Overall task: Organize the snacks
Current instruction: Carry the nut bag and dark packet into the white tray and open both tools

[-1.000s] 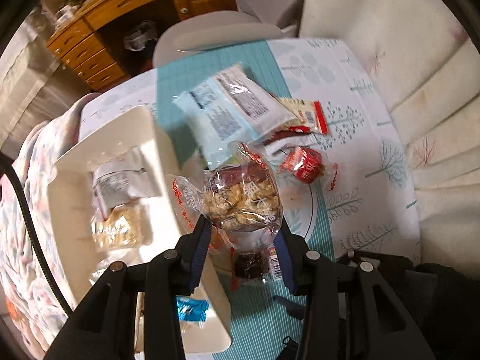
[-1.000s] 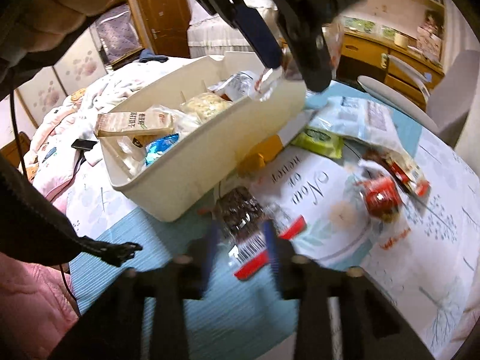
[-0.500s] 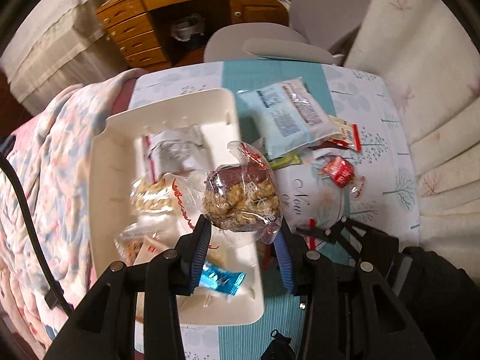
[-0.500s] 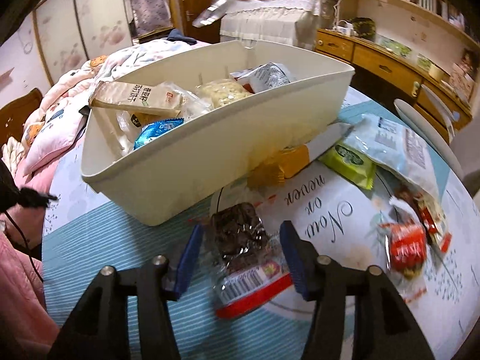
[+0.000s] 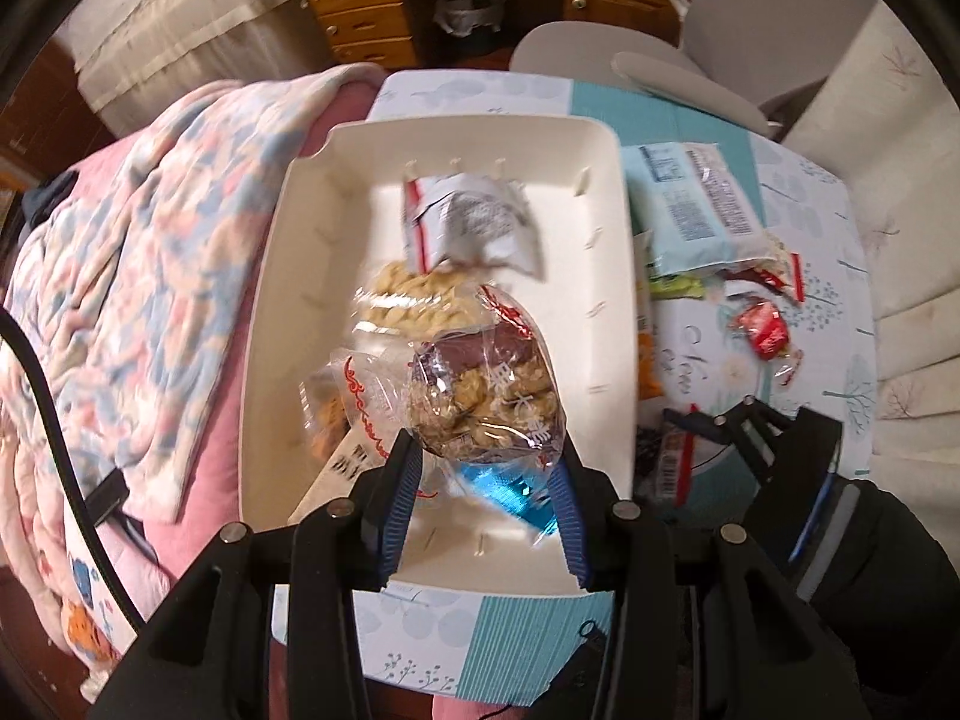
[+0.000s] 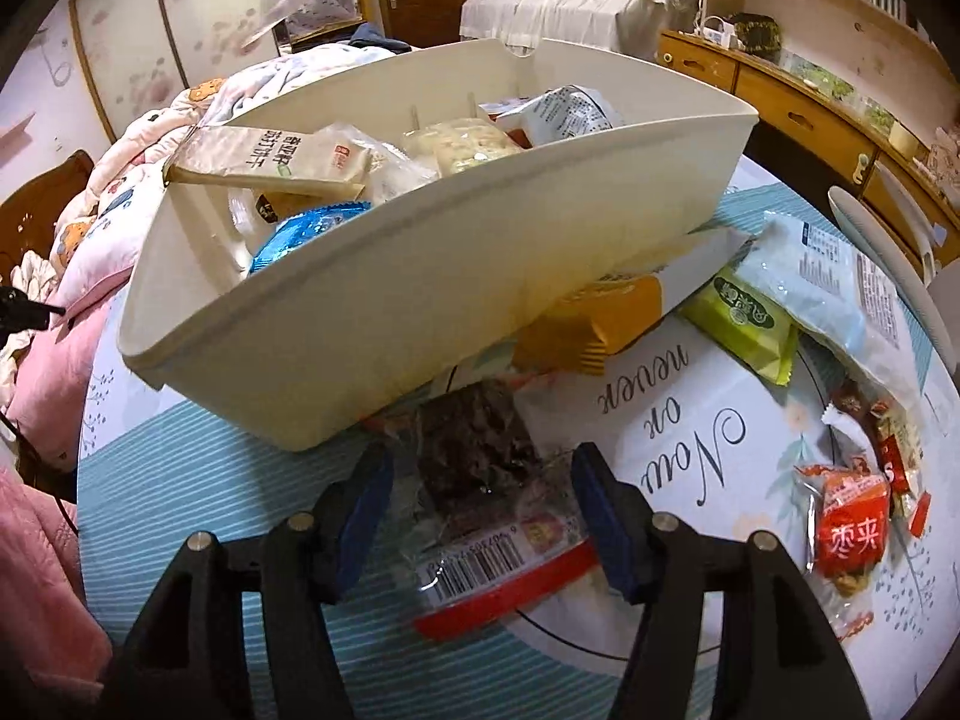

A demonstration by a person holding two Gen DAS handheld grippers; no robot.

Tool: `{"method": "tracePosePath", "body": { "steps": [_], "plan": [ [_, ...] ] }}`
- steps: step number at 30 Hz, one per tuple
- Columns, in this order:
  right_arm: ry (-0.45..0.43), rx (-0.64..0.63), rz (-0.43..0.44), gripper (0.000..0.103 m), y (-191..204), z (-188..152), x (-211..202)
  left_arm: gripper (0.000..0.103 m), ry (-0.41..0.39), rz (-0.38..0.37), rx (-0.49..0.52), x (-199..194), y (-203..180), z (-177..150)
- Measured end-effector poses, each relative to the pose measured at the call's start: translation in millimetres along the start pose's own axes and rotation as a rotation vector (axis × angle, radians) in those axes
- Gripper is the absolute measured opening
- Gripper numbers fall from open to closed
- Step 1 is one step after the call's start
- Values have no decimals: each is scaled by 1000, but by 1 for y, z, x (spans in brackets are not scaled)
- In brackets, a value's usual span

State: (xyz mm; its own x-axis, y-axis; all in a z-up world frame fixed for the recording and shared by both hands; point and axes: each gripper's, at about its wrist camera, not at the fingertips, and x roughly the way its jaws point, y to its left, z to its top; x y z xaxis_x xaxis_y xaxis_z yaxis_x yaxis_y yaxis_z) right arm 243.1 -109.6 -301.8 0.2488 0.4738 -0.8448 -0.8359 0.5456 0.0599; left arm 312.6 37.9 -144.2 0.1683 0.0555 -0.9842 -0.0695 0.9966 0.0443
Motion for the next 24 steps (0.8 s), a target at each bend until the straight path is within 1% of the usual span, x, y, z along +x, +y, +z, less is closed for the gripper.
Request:
{"method": "tracePosePath", "body": {
  "steps": [7, 8, 9, 10, 13, 16, 20, 24],
  "plan": [
    [30, -13, -48, 62, 8, 4, 3, 41, 18, 2, -21, 5, 17, -11],
    [35, -16, -56, 61, 10, 4, 4, 41, 19, 0, -21, 5, 18, -12],
    [39, -18, -56, 51, 12, 5, 4, 41, 19, -2, -21, 5, 20, -13],
    [41, -16, -52, 47, 14, 5, 4, 41, 20, -5, -20, 6, 22, -14],
    [46, 7, -76, 40, 16, 7, 3, 41, 20, -14, -19, 7, 27, -16],
    [60, 49, -86, 40, 16, 8, 4, 41, 24, -23, -13, 9, 33, -18],
    [82, 82, -130, 40, 21, 9, 4, 41, 26, -41, 12, 12, 43, -20],
    [112, 170, -168, 40, 23, 10, 2, 41, 34, -64, 45, 14, 53, -23]
  ]
}}
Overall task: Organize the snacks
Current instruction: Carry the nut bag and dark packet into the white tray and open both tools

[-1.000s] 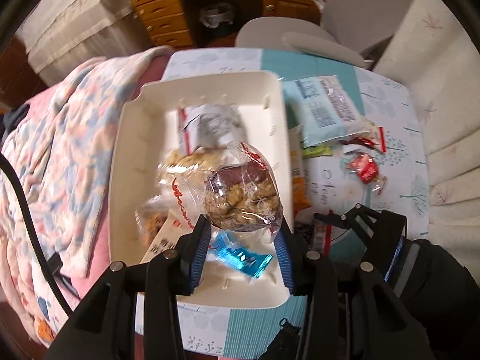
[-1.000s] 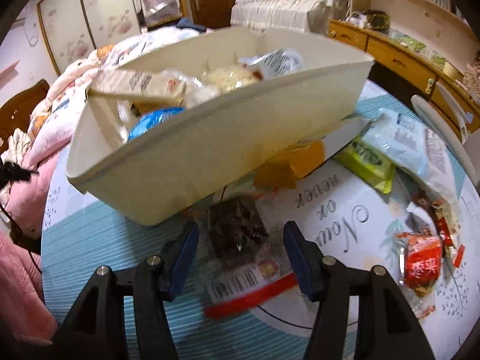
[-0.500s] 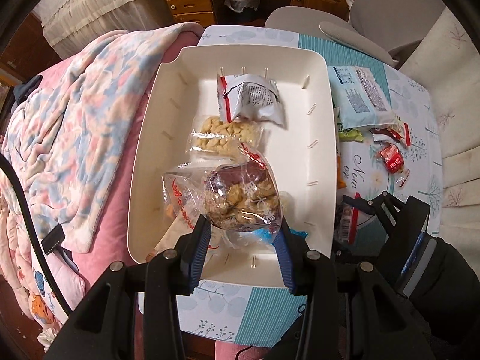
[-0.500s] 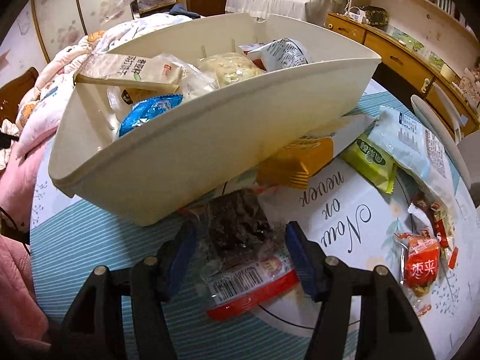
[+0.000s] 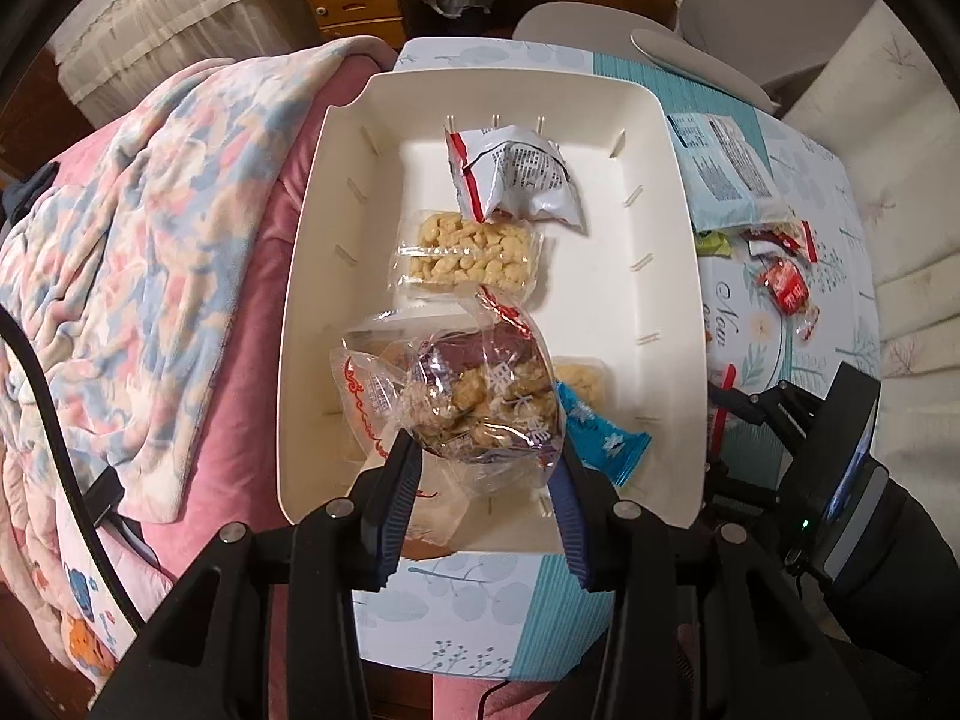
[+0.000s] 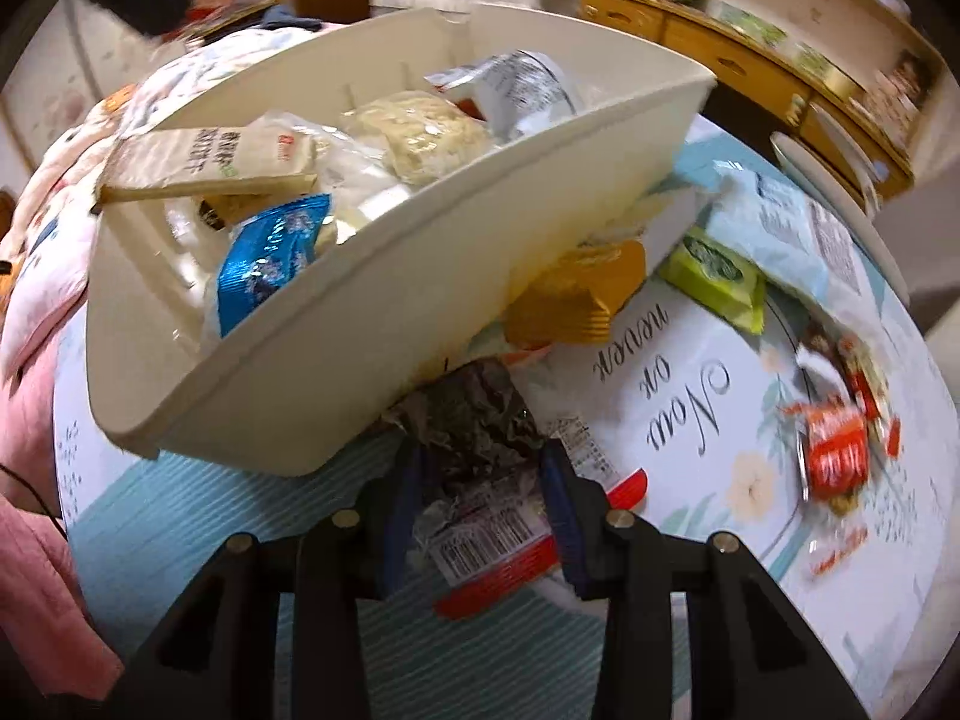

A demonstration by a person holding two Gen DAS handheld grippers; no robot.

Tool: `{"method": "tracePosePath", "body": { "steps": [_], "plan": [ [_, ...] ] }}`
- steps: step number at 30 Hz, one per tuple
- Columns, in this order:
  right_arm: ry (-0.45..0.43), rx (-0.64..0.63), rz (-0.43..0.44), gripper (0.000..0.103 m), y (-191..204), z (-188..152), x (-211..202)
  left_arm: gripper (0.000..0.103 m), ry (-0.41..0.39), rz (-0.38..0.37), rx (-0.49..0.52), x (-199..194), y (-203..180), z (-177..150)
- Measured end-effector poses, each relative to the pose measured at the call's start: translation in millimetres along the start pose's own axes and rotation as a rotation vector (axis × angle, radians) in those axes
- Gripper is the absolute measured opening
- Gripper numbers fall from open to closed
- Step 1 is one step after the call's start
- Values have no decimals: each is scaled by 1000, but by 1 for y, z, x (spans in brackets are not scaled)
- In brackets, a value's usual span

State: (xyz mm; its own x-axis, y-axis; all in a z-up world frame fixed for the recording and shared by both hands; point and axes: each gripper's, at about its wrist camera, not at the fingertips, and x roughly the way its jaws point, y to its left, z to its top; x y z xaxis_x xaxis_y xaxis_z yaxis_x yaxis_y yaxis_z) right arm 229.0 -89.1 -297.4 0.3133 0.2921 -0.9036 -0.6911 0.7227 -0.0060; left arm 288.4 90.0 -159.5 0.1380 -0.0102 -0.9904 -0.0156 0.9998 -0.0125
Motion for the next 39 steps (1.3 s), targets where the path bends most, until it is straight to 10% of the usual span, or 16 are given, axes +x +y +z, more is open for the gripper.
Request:
{"method": "tracePosePath", "body": {
  "steps": [12, 26, 39],
  "plan": [
    [64, 347, -127, 39, 10, -27, -26, 41, 30, -64, 187, 9, 16, -13],
    [-61, 630, -309, 39, 29, -30, -93, 42, -63, -181, 318, 12, 39, -15],
    [-232, 671, -234, 40, 59, 19, -113, 43, -206, -286, 280, 20, 64, -10]
  ]
}}
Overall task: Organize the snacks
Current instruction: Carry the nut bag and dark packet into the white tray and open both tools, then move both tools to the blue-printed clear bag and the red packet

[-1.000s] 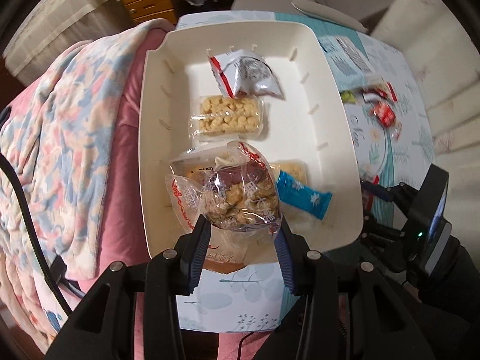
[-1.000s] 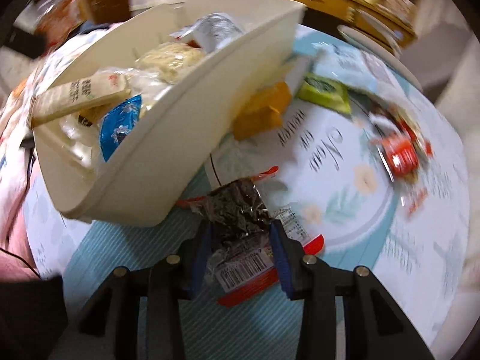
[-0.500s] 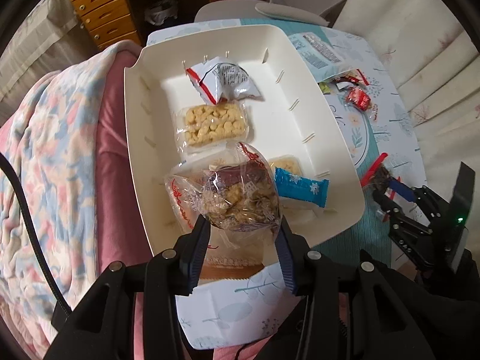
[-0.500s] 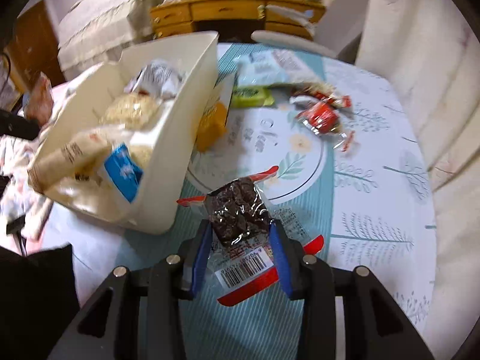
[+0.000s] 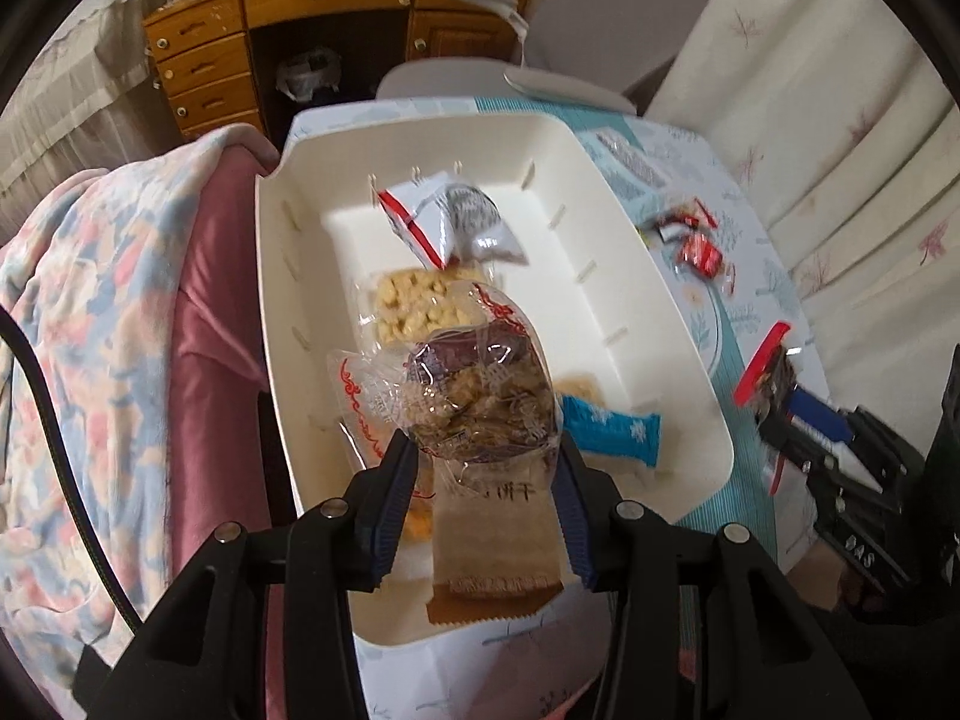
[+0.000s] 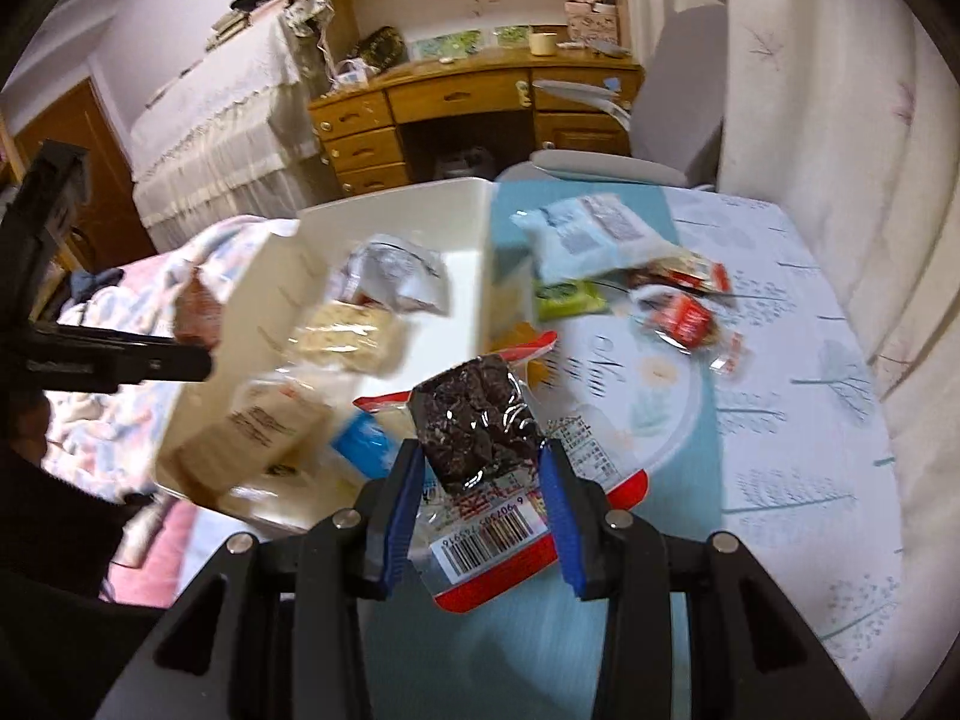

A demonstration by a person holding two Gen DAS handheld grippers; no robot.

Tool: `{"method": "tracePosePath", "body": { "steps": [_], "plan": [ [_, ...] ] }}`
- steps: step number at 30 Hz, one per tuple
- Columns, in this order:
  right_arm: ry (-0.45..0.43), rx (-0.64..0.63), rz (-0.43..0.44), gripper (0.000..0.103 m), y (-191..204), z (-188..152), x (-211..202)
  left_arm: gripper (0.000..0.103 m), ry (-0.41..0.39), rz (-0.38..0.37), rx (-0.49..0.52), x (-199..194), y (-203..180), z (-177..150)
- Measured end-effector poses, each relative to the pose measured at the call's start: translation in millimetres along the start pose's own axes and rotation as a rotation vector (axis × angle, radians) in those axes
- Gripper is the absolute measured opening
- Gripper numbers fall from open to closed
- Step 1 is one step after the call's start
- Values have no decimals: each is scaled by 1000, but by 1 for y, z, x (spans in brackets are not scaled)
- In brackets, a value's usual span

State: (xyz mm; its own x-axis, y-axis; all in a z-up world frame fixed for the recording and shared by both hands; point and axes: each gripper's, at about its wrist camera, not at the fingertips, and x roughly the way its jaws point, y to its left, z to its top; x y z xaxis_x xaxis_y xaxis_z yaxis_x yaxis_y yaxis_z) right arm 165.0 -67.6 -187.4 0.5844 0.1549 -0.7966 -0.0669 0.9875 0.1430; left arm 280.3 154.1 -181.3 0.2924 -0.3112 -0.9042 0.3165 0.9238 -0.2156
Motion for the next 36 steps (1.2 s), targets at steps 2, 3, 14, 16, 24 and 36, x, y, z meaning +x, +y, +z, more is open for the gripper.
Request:
{"method": "tracePosePath", "body": {
  "steps": [2, 3, 14, 16, 24, 36],
  "plan": [
    [-2, -1, 25, 40, 9, 2, 2, 43, -28, -11, -17, -2, 5, -1],
    [-4, -3, 38, 40, 14, 3, 3, 43, -42, -14, -25, -2, 7, -1],
    [15, 18, 170, 40, 59, 18, 29, 48, -115, -52, -88, -8, 28, -8],
    [30, 16, 171, 41, 64, 21, 34, 53, -129, -53, -96, -11, 29, -9],
    [51, 34, 165, 54, 62, 21, 35, 54, -121, -49, -133, -14, 31, -10],
    [6, 7, 129, 56, 27, 29, 10, 64, -142, -56, -143, -29, -9, 0]
  ]
}}
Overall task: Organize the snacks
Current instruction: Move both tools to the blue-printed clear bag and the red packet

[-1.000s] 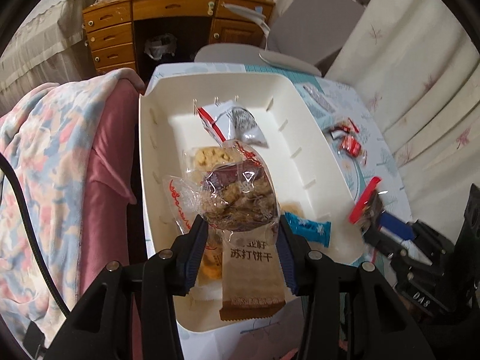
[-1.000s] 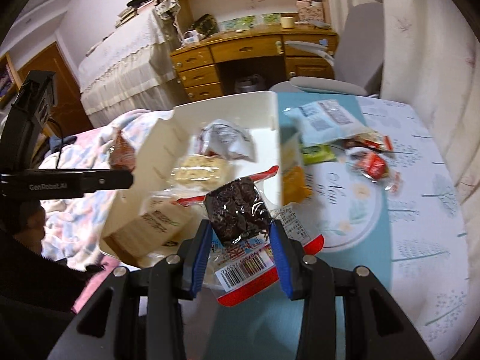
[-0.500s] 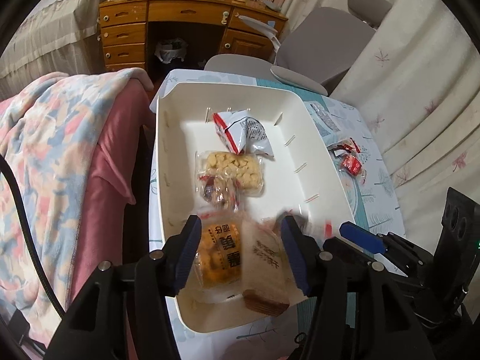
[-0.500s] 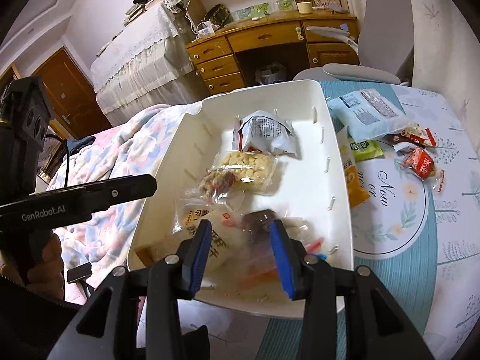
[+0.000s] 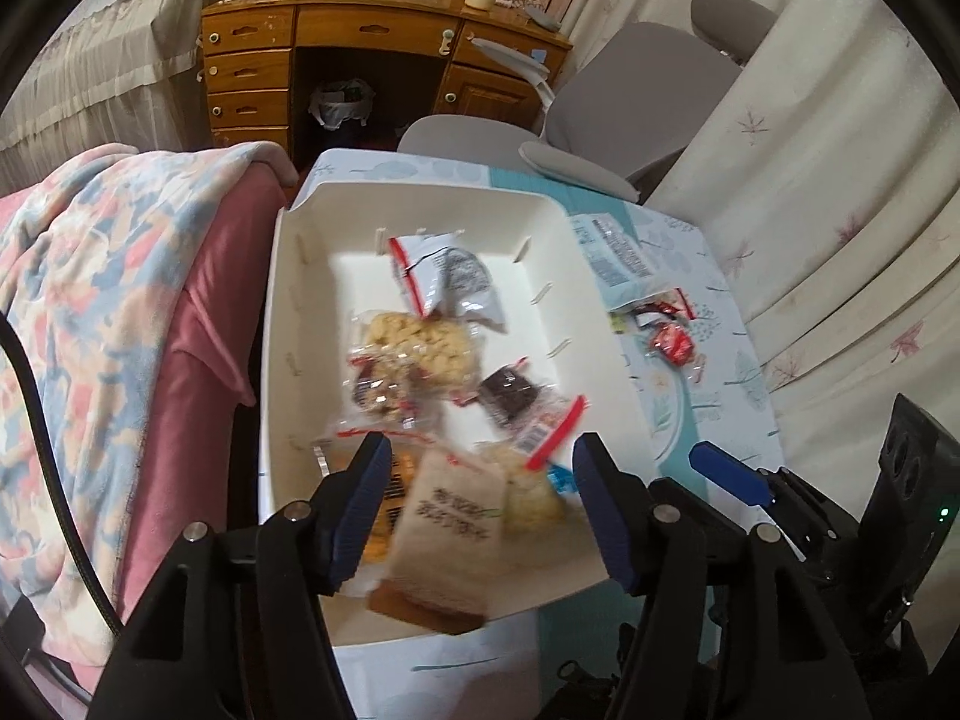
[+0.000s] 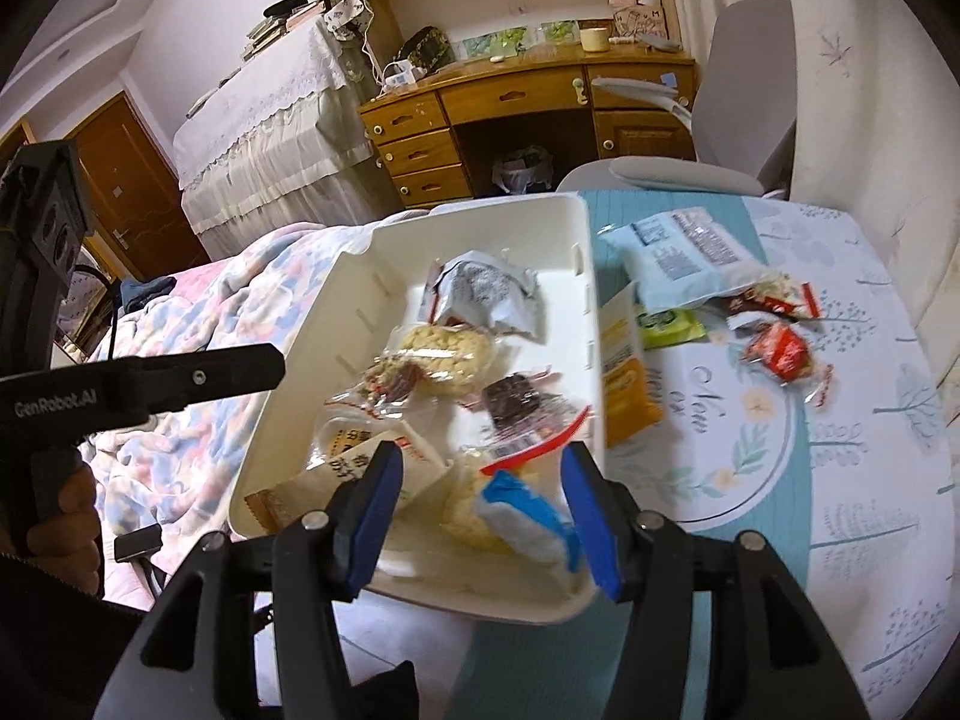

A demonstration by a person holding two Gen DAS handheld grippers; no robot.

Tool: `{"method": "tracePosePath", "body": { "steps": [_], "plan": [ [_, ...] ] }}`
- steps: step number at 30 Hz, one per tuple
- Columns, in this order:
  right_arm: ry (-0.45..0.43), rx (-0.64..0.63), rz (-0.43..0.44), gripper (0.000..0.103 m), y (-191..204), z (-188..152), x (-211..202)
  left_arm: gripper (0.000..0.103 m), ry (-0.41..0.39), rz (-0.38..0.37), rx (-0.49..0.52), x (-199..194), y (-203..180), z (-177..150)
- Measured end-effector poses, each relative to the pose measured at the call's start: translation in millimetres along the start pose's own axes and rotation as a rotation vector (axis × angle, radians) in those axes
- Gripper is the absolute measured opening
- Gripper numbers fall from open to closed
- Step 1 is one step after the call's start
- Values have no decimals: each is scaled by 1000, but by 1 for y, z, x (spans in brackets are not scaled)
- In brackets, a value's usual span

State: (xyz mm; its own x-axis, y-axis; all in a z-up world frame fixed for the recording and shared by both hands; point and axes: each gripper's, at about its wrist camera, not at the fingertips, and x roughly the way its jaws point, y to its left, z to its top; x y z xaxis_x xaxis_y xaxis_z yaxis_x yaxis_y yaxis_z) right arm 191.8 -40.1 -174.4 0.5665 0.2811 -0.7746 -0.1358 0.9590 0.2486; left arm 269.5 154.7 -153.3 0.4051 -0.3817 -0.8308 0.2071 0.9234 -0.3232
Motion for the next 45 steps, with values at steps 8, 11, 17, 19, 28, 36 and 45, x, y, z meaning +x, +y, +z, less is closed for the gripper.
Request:
{"method": "tracePosePath", "body": {
  "steps": [8, 11, 17, 19, 28, 36, 45],
  "plan": [
    [-11, -28, -22, 56, -41, 8, -22, 78, 17, 9, 2, 0, -54, 21],
    [-14, -38, -28, 57, -59, 12, -28, 79, 37, -6, -1, 5, -75, 33],
    [-23, -59, -67, 67, -94, 21, -35, 82, 85, 29, -1, 18, -115, 61],
    [-17, -67, -77, 67, -107, 25, -34, 83, 96, 39, 2, 23, -128, 73],
    [4, -144, -124, 67, -153, 41, -15, 86, 181, 63, -65, 73, -165, 124],
    [15, -245, -150, 67, -179, 45, 17, 86, 272, 123, -135, 139, -178, 163],
    [34, -363, -132, 67, -196, 38, 60, 86, 397, 225, -181, 218, -183, 195]
  ]
}}
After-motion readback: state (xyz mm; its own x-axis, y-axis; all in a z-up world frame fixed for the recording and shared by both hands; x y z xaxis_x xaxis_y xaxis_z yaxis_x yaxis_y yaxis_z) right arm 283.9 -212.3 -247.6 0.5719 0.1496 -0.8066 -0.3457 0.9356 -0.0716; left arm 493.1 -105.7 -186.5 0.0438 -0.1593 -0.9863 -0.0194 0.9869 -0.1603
